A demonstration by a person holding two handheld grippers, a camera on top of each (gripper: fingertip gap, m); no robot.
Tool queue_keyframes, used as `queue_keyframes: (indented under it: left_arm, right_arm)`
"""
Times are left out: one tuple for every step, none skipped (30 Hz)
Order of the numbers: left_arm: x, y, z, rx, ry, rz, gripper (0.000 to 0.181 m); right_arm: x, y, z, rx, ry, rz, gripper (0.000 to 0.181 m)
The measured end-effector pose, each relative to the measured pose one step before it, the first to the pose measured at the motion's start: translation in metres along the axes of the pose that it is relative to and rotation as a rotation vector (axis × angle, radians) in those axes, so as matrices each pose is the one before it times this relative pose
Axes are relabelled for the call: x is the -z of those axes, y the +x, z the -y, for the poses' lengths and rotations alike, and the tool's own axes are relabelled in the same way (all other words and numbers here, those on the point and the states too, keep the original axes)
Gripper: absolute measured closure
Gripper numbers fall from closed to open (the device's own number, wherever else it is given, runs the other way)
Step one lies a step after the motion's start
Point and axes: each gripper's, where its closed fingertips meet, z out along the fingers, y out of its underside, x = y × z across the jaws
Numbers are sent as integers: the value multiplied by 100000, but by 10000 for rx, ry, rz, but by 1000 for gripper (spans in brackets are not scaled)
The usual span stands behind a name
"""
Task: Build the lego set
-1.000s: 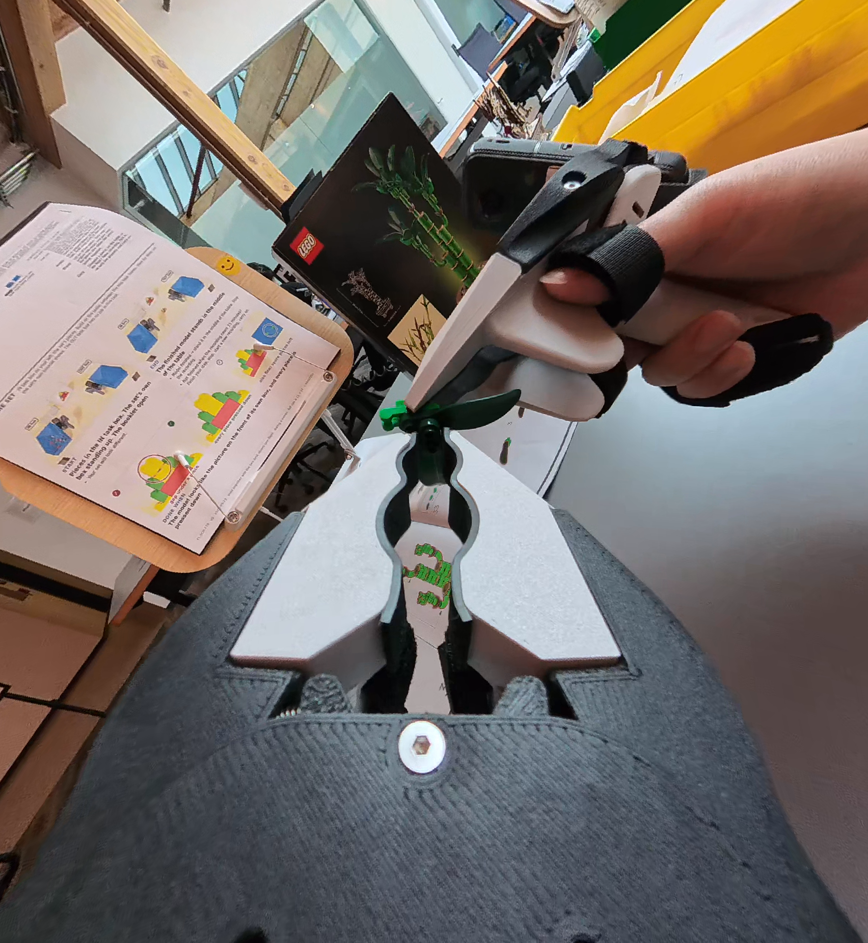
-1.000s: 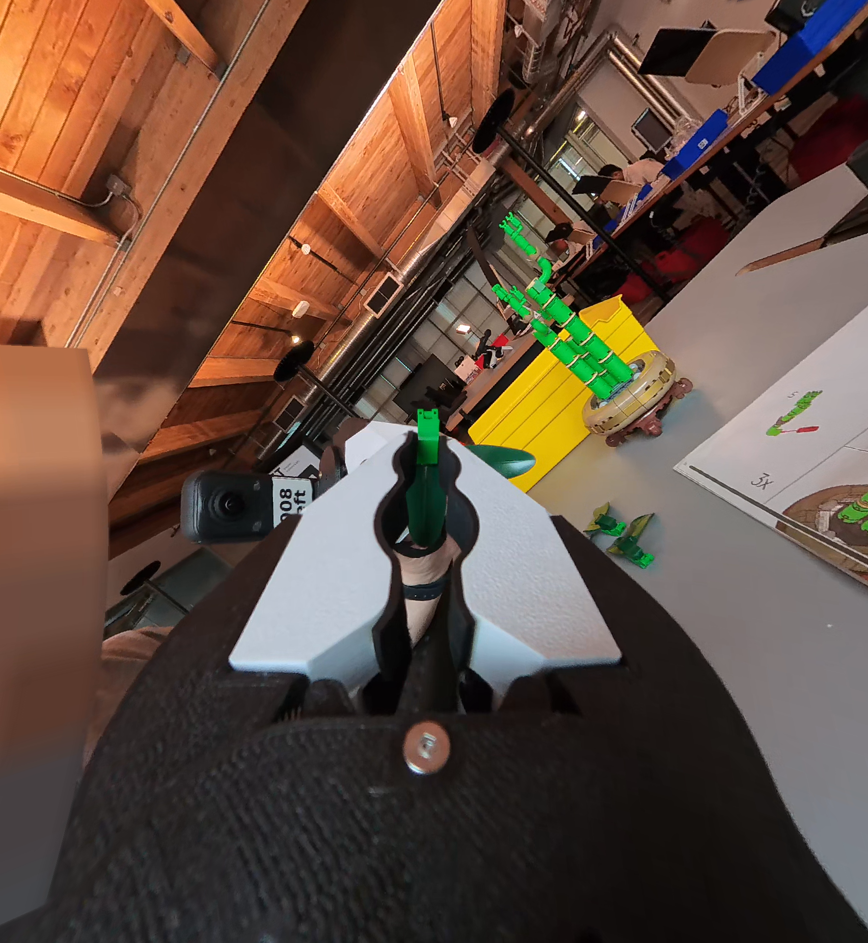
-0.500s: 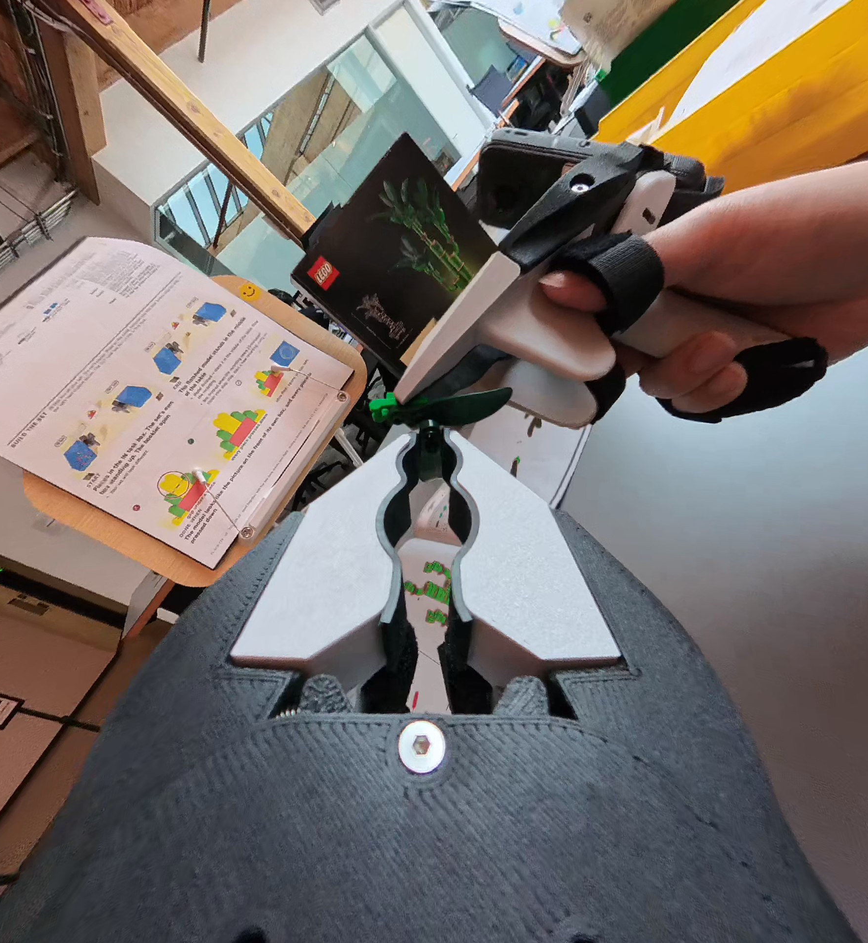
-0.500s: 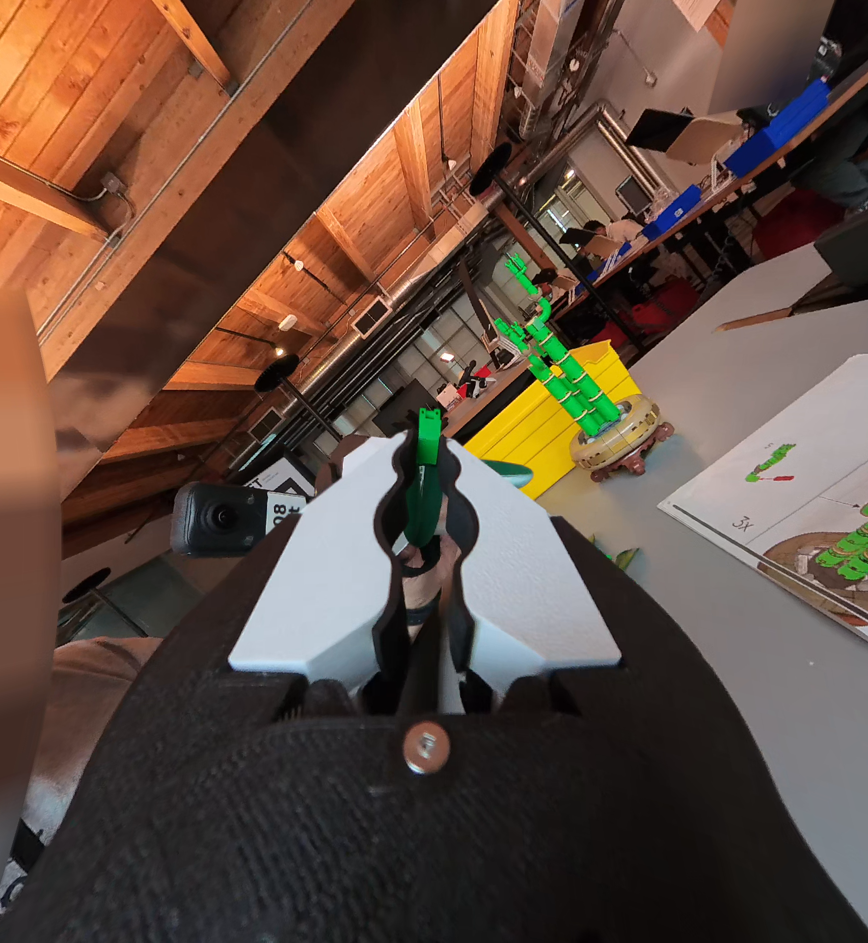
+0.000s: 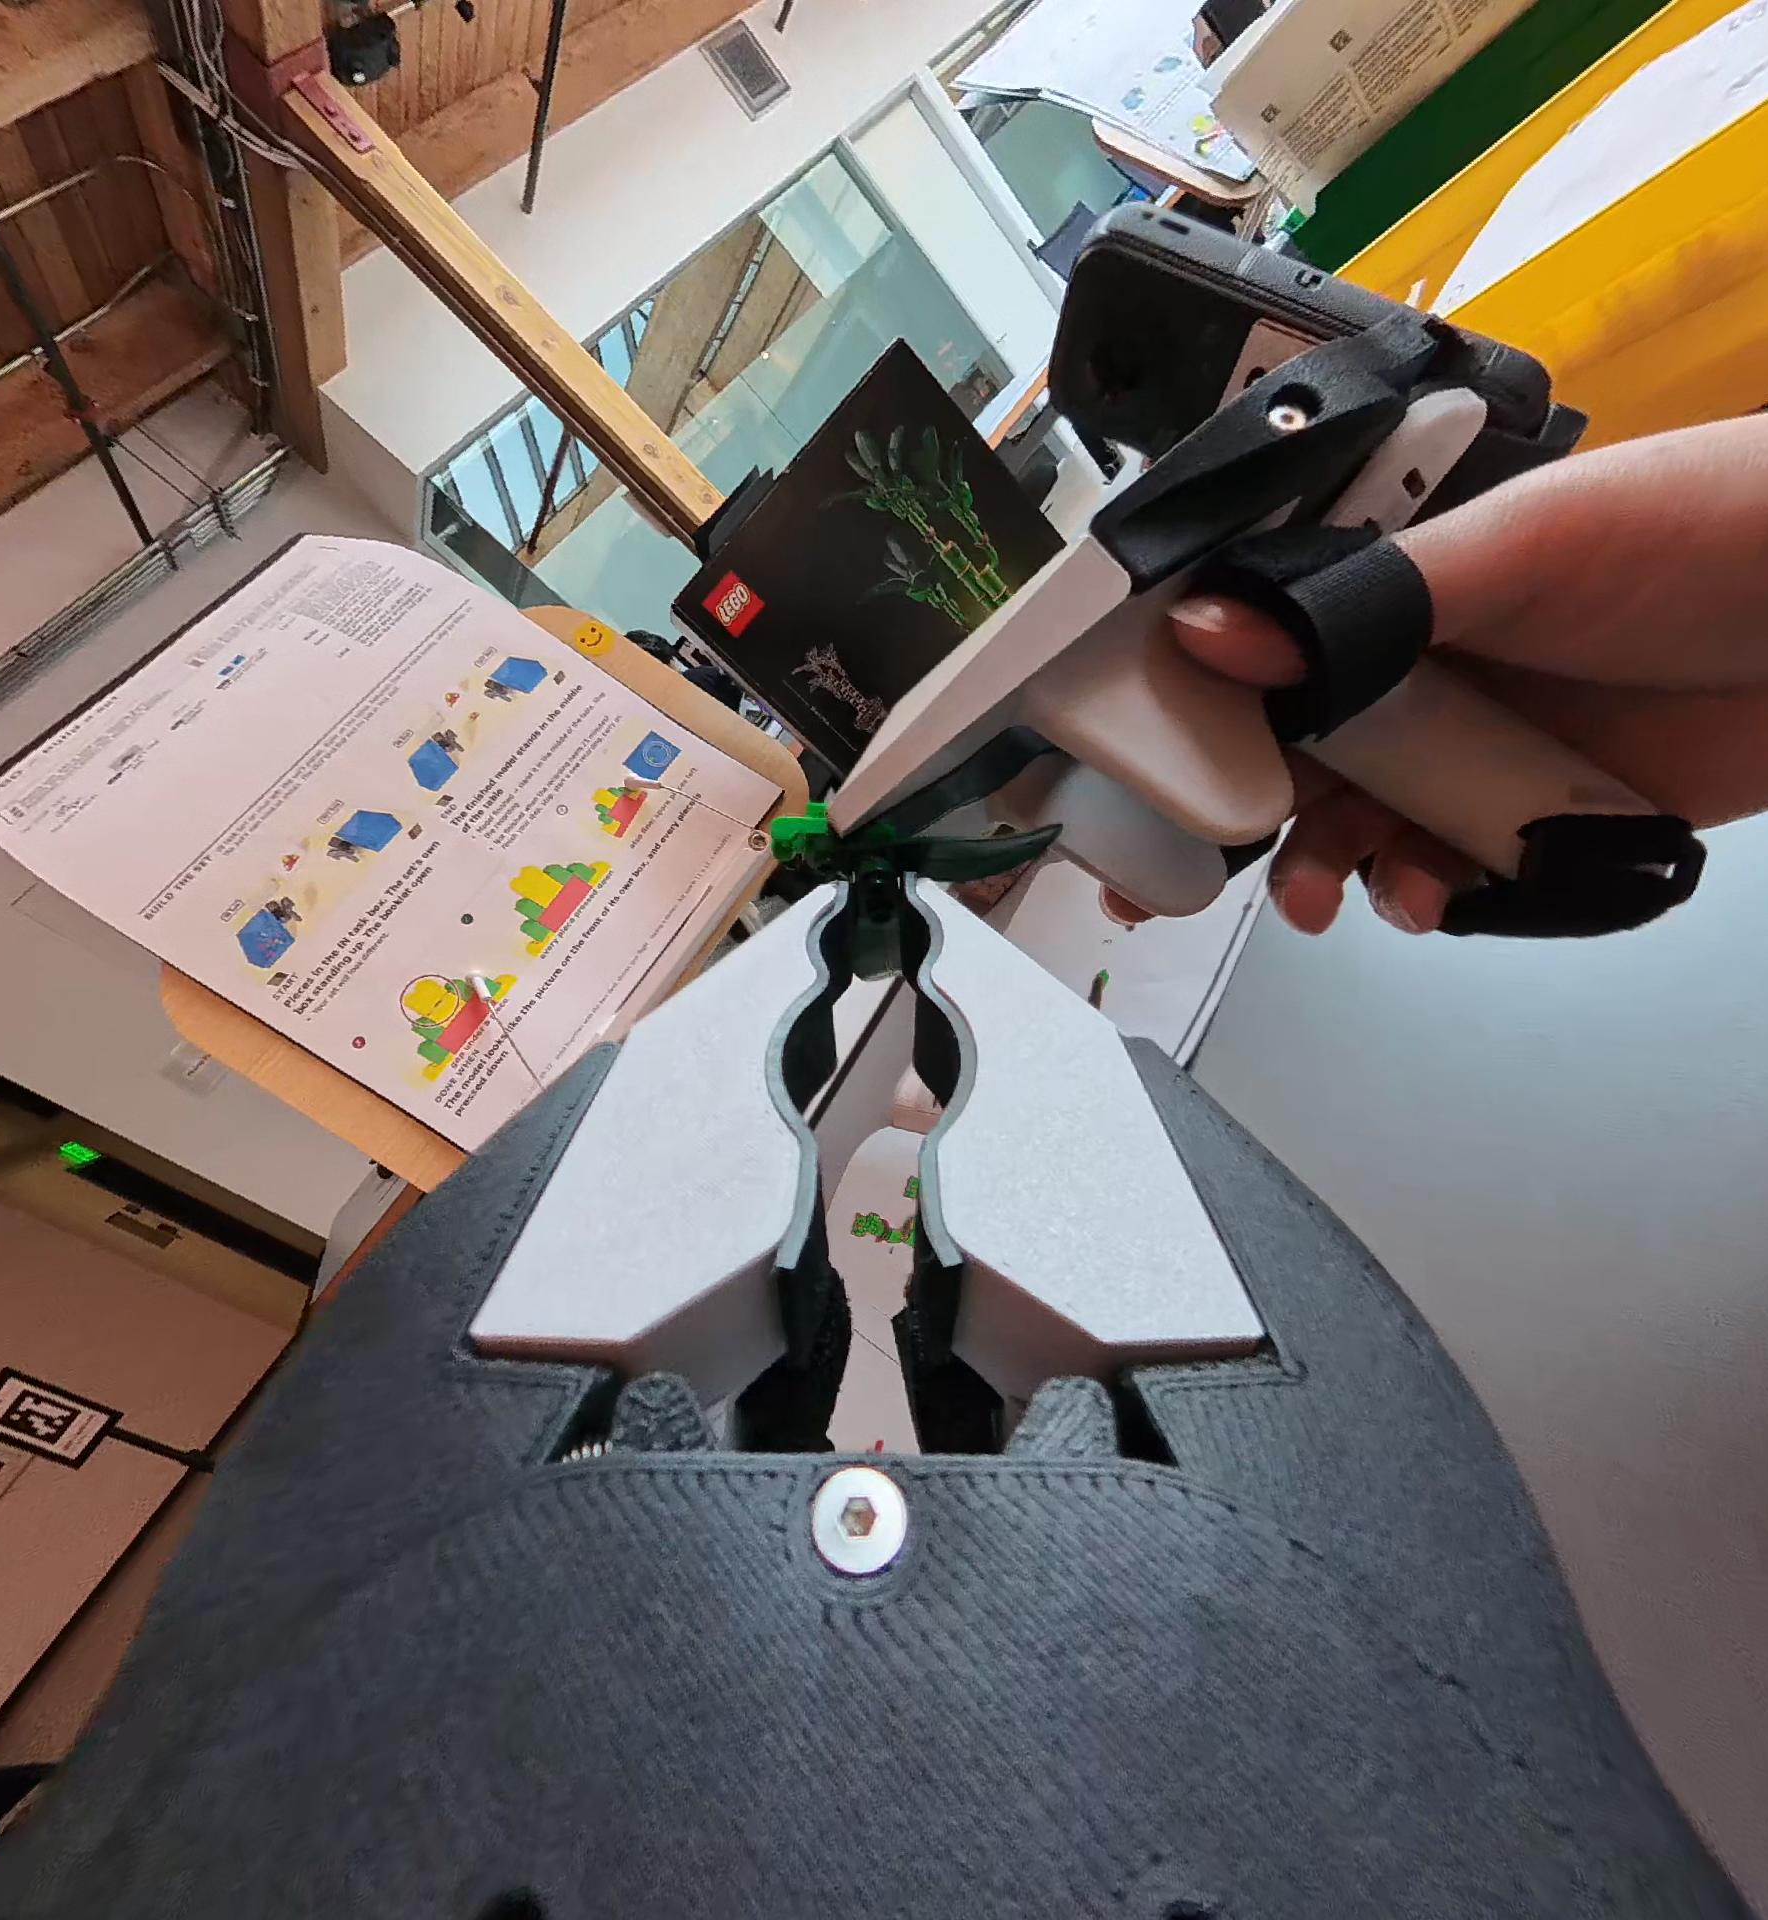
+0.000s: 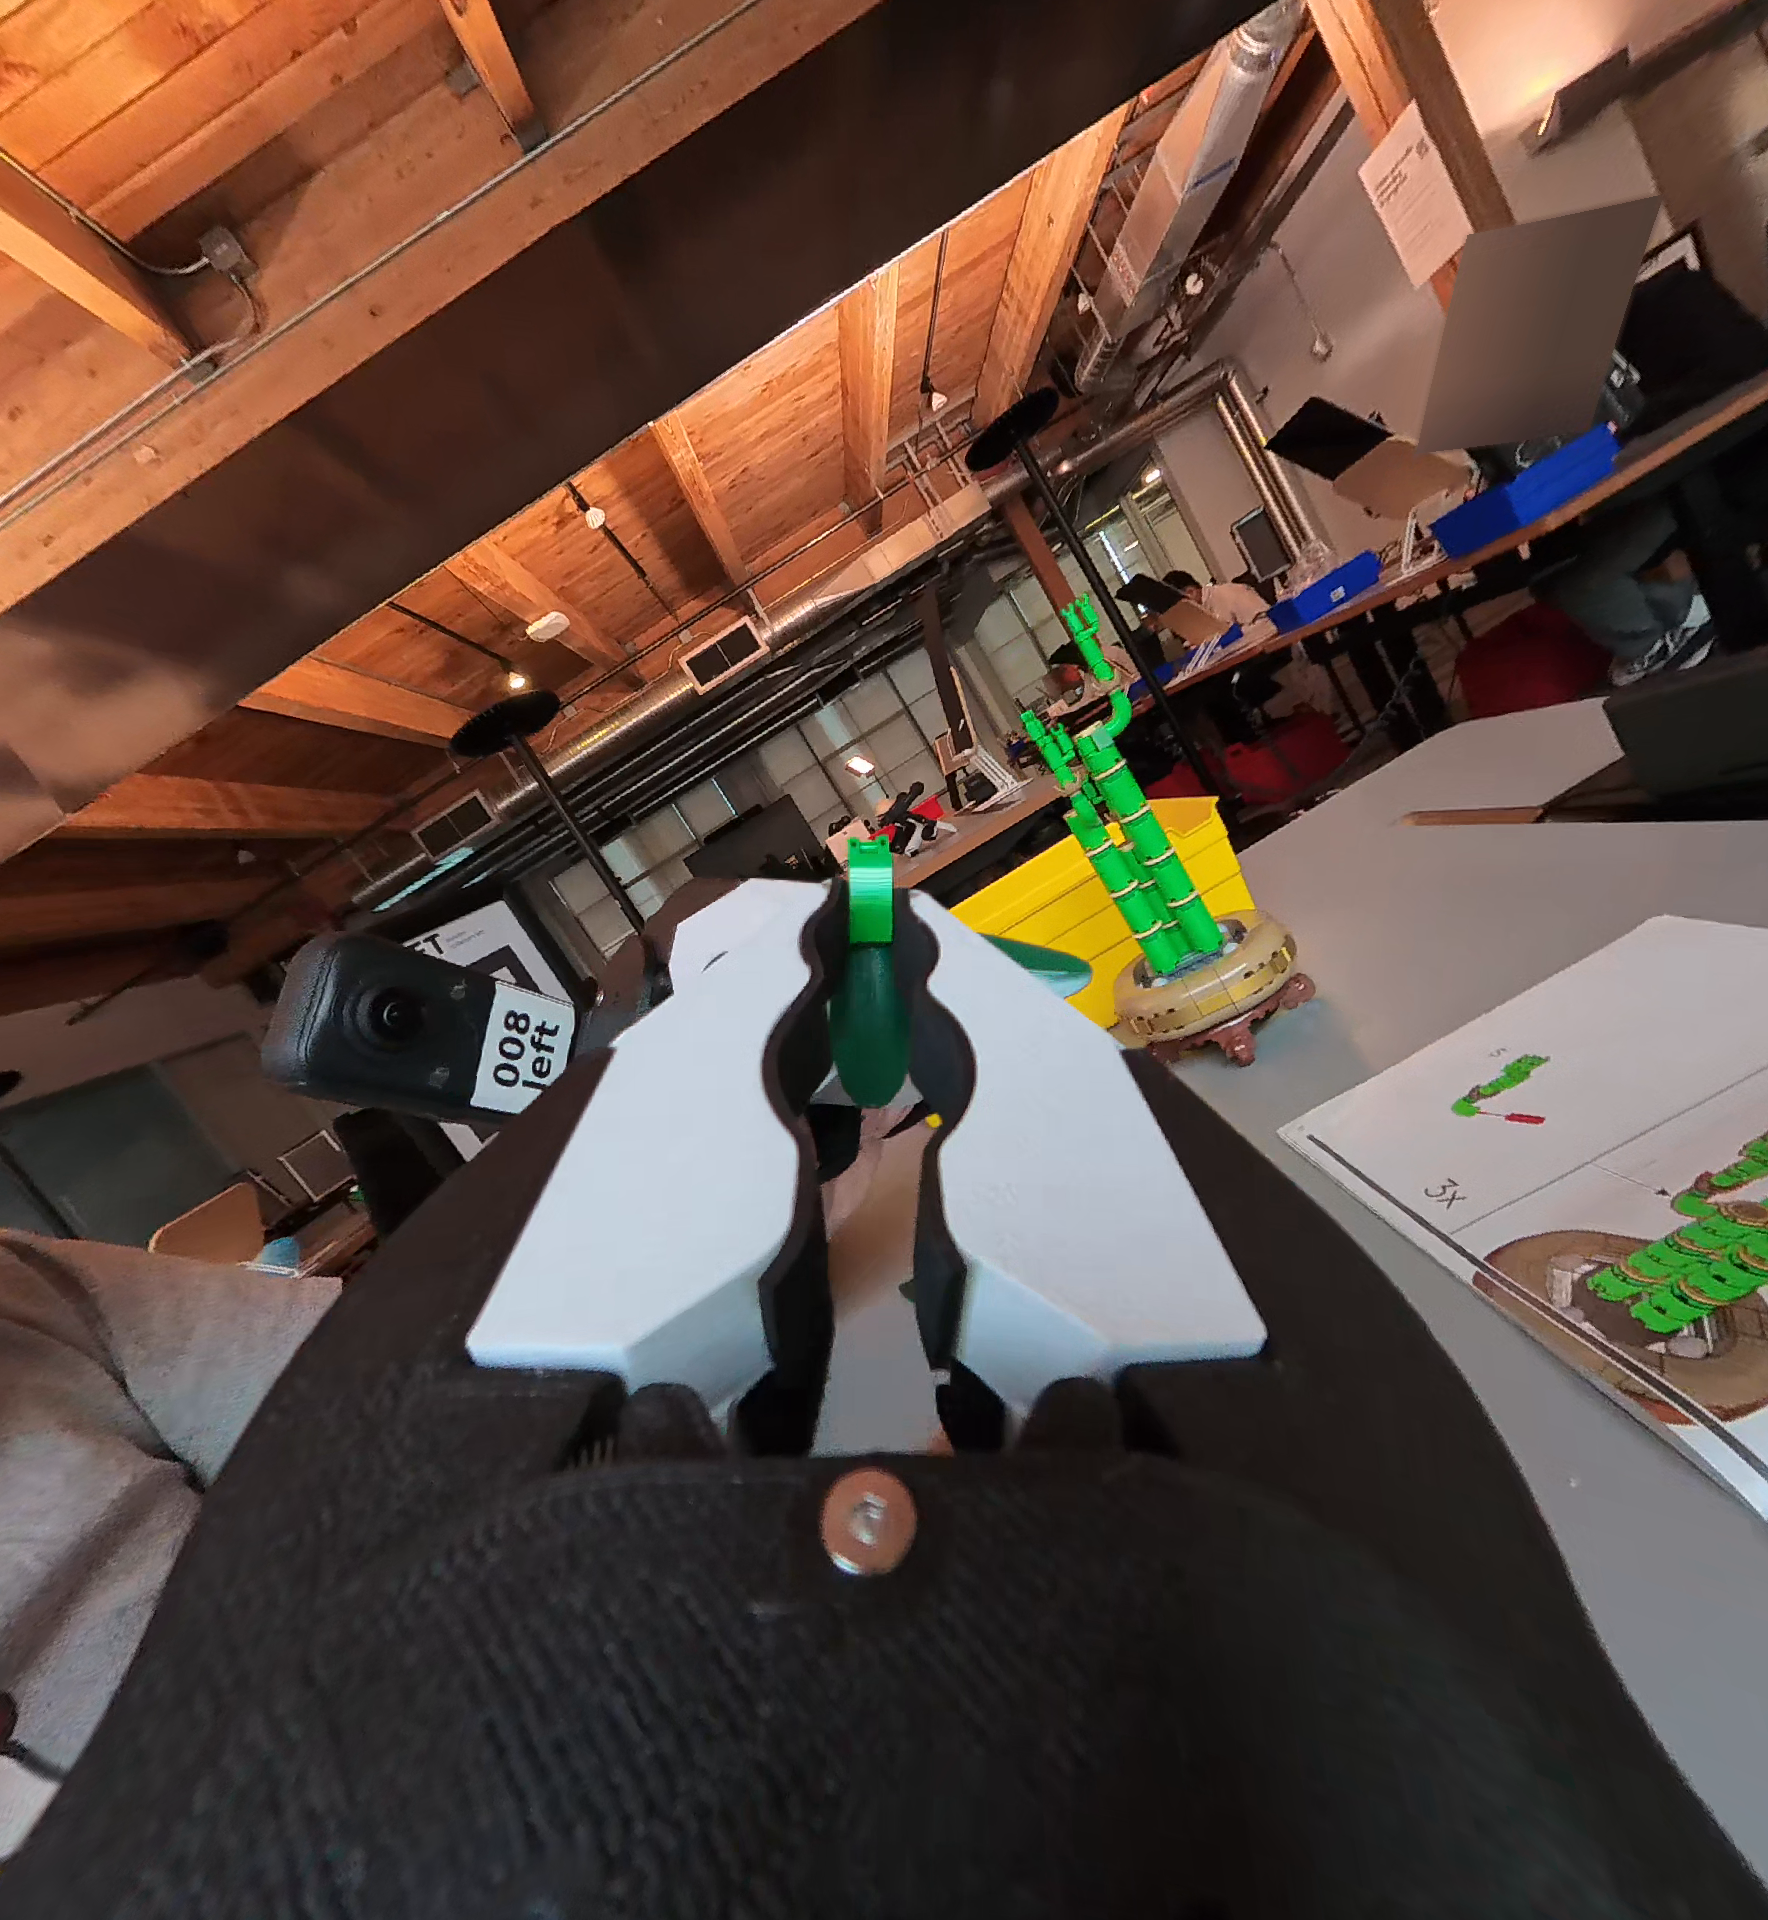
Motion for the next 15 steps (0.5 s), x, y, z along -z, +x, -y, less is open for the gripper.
queue_keyframes:
  left_arm:
    - [-4, -60, 15, -6, 6, 85, 175]
    - [18, -55, 32, -11, 30, 76, 175]
    - [-4, -18, -14, -33, 0, 48, 175]
    - [-18, -5, -39, -52, -21, 22, 175]
    - [4, 13, -24, -55, -13, 10, 175]
    - [-7, 6, -14, -59, -11, 28, 175]
    - [-8, -13, -40, -81, -20, 61, 175]
    - [-13, -31, -50, -102, -36, 82, 175]
    - [-18, -49, -53, -96, -36, 94, 175]
    - [-10, -63, -49, -75, -33, 95, 175]
    - [-17, -47, -61, -75, -41, 83, 175]
    - [-28, -44, -85, -89, -53, 70, 175]
    - [-26, -20, -93, -83, -55, 62, 176]
    - [-40, -22, -87, -72, -55, 64, 176]
    - [-28, -15, -97, -60, -60, 62, 176]
  right_arm:
    - [-69, -21, 13, -1, 106, 19, 176]
    - [-29, -47, 49, -120, 115, 88, 176]
    - [-13, 23, 13, -204, 66, 65, 176]
    - [-12, 28, -5, -180, 34, 68, 175]
    - [23, 15, -21, -158, -1, 72, 175]
    - [2, 19, -14, -145, 6, 55, 175]
    - [-13, 31, 6, -150, 32, 26, 175]
    - [-37, 54, -3, -136, 50, 3, 175]
    - [-40, 42, 18, -70, 79, 6, 175]
    - [-42, 26, 14, -22, 92, 8, 175]
    - [-55, 51, 8, -51, 74, 4, 175]
    - [-31, 92, -3, -96, 51, -9, 175]
    - [-27, 88, -2, -51, 59, -10, 175]
    - [-23, 74, -2, -2, 62, -17, 175]
    - [-26, 87, -31, 38, 52, -48, 175]
